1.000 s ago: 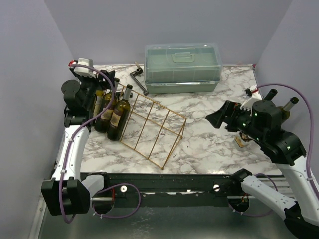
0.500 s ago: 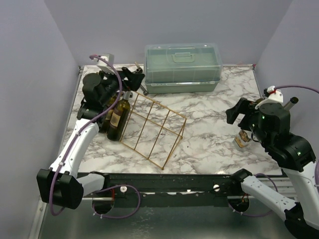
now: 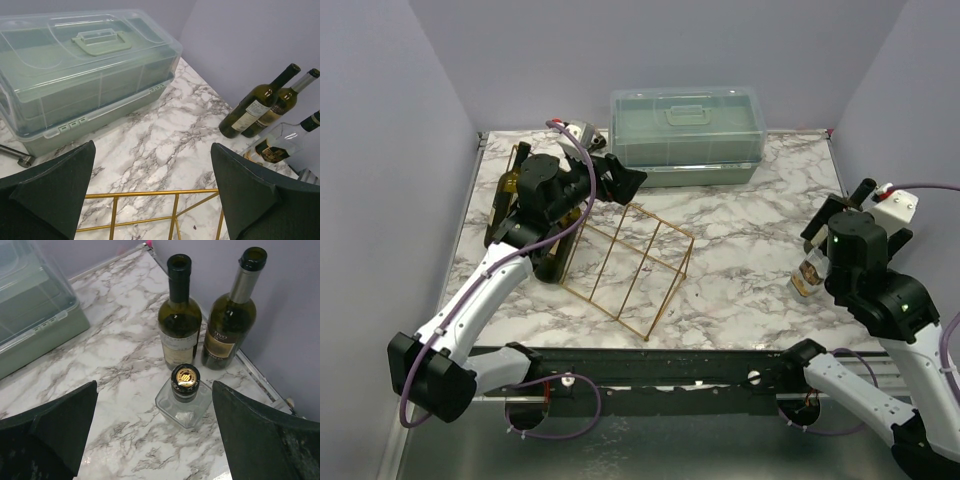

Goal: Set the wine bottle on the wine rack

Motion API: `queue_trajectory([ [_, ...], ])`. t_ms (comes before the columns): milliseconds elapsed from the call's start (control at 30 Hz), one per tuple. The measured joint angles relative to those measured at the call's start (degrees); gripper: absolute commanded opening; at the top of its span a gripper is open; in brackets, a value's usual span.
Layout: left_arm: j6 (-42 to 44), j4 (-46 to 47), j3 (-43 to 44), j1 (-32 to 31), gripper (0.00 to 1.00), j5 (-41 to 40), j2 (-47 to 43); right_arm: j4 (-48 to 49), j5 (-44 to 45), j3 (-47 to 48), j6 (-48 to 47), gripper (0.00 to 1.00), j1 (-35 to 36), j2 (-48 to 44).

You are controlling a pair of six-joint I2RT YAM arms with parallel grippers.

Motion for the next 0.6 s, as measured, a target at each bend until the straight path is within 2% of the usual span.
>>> queue_trajectory([
  [267,1.09,-0.79,0.2,-0.59,0.99,0.55,-0.9,1.14,6.95,-6.84,4.26,0.95,0.0,-3.48],
  [600,1.14,-0.7,0.17,-1.79,0.99,0.33,-1.18,2.58,8.81,-13.44,9.55,0.92,0.0,-5.99],
])
